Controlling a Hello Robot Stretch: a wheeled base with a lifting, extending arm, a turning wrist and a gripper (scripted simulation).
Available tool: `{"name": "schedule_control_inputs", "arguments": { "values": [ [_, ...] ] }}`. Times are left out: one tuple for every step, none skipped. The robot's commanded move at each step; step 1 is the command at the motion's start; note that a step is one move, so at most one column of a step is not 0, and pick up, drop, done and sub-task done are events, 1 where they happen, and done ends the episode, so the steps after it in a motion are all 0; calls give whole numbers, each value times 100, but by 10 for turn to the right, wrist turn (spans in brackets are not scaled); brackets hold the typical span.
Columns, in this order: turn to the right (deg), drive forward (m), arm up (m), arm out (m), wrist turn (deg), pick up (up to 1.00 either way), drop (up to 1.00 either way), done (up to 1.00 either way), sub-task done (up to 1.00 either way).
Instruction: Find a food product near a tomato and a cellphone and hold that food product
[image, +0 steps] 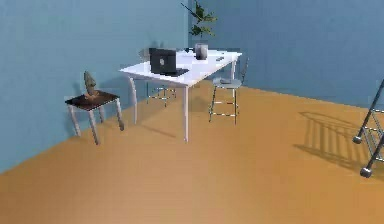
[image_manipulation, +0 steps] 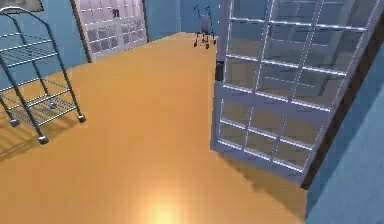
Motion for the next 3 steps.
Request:
{"name": "schedule_control_inputs", "arguments": {
  "values": [
    [300, 0, 0, 0, 0, 0, 0, 0, 0],
    [0, 15, 0, 0, 0, 0, 0, 0, 0],
    [450, 0, 0, 0, 0, 0, 0, 0, 0]
  ]
}}
